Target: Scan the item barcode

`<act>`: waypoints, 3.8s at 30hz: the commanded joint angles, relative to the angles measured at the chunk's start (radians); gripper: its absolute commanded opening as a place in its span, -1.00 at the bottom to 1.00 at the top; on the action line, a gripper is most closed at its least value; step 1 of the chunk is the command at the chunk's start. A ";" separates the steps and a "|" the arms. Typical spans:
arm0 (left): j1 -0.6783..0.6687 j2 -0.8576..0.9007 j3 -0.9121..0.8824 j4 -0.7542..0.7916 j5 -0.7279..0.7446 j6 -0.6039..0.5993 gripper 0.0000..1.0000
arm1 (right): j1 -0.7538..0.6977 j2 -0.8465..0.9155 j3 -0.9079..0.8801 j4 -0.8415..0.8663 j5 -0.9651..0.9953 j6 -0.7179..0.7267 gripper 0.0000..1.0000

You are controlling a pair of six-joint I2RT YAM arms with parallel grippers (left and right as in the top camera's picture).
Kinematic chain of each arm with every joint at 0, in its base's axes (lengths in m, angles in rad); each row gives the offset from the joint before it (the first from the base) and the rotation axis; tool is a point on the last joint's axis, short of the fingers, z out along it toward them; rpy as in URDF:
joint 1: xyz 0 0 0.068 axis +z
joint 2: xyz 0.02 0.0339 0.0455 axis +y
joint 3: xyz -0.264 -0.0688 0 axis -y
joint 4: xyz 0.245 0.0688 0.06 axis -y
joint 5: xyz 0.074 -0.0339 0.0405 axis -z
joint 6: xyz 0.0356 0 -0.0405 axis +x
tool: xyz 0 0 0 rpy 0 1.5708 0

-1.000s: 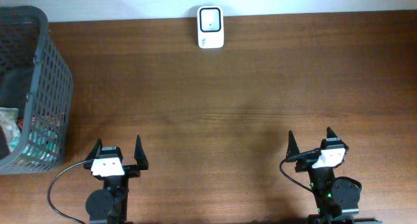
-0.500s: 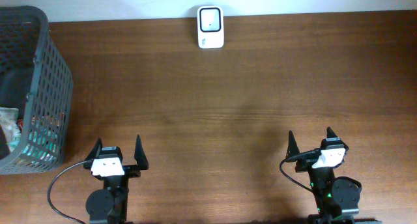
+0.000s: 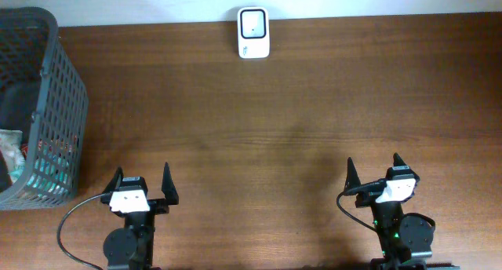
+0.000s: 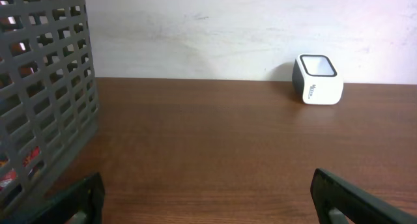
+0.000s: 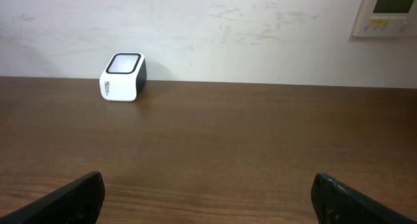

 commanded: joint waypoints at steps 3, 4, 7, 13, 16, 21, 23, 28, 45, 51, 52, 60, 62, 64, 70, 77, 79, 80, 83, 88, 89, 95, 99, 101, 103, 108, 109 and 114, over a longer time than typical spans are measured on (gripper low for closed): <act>0.003 -0.006 -0.001 -0.006 0.014 -0.010 0.98 | -0.001 -0.008 -0.007 -0.004 0.016 0.004 0.97; 0.003 -0.007 -0.001 -0.006 0.014 -0.010 0.98 | -0.001 -0.008 -0.007 -0.004 0.016 0.004 0.97; 0.003 -0.006 -0.001 -0.006 0.014 -0.010 0.98 | -0.001 -0.008 -0.007 -0.004 0.016 0.004 0.97; 0.003 -0.007 -0.001 -0.006 0.014 -0.010 0.98 | -0.001 -0.008 -0.007 -0.004 0.016 0.004 0.97; 0.003 -0.007 -0.001 -0.006 0.014 -0.010 0.98 | -0.001 -0.008 -0.007 -0.004 0.016 0.004 0.97; 0.003 -0.006 -0.001 -0.006 0.014 -0.010 0.98 | -0.001 -0.008 -0.007 -0.004 0.016 0.004 0.97; 0.003 -0.006 -0.001 -0.006 0.014 -0.010 0.98 | -0.001 -0.008 -0.007 -0.004 0.016 0.004 0.97; 0.003 -0.006 -0.001 -0.006 0.014 -0.010 0.98 | -0.001 -0.008 -0.007 -0.004 0.016 0.004 0.97; 0.003 -0.006 -0.001 0.153 0.140 -0.010 0.98 | -0.001 -0.008 -0.007 -0.004 0.016 0.004 0.97; 0.003 -0.006 -0.001 0.478 0.310 -0.010 0.98 | -0.001 -0.008 -0.007 -0.004 0.016 0.004 0.97; 0.003 -0.006 -0.001 0.546 0.310 -0.009 0.98 | -0.001 -0.008 -0.007 -0.004 0.016 0.004 0.97; 0.003 0.009 0.078 0.792 0.303 0.010 0.98 | -0.001 -0.008 -0.007 -0.004 0.016 0.004 0.97; 0.003 0.042 0.145 0.767 0.304 0.057 0.98 | -0.001 -0.008 -0.007 -0.004 0.016 0.004 0.97; 0.003 0.083 0.223 0.708 0.308 0.101 0.98 | -0.001 -0.008 -0.007 -0.004 0.016 0.004 0.97; 0.003 0.327 0.596 0.247 0.307 0.246 0.98 | -0.001 -0.008 -0.007 -0.004 0.016 0.004 0.97; 0.003 0.580 0.880 -0.080 0.438 0.261 0.98 | -0.001 -0.008 -0.007 -0.004 0.016 0.004 0.97; 0.003 0.599 0.882 -0.049 0.488 0.262 0.98 | -0.001 -0.008 -0.007 -0.004 0.016 0.004 0.97; 0.003 0.604 0.882 -0.029 0.498 0.261 0.98 | -0.001 -0.008 -0.007 -0.004 0.016 0.004 0.97; 0.003 0.638 0.914 -0.009 0.497 0.260 0.98 | -0.001 -0.008 -0.007 -0.004 0.016 0.004 0.97; 0.003 0.834 1.186 -0.321 0.478 0.255 0.98 | -0.001 -0.008 -0.007 -0.004 0.016 0.004 0.97; 0.003 0.895 1.264 -0.414 0.489 0.256 0.98 | -0.001 -0.008 -0.007 -0.004 0.016 0.004 0.97; 0.003 1.112 1.481 -0.648 0.713 0.257 0.98 | -0.001 -0.008 -0.007 -0.004 0.016 0.004 0.97; 0.003 1.159 1.487 -0.614 0.724 0.257 0.98 | -0.001 -0.008 -0.007 -0.004 0.016 0.004 0.97; 0.003 1.180 1.514 -0.618 0.667 0.219 0.98 | -0.001 -0.008 -0.007 -0.004 0.016 0.004 0.97; 0.003 1.202 1.562 -0.643 0.601 0.193 0.98 | -0.001 -0.008 -0.007 -0.004 0.016 0.004 0.97; 0.003 1.276 1.750 -0.803 0.496 0.193 0.98 | -0.001 -0.008 -0.007 -0.004 0.016 0.004 0.97; 0.003 1.280 1.757 -0.808 0.496 0.193 0.98 | -0.001 -0.008 -0.007 -0.004 0.016 0.004 0.97; 0.003 1.284 1.757 -0.809 0.500 0.193 0.98 | -0.001 -0.008 -0.007 -0.004 0.016 0.004 0.97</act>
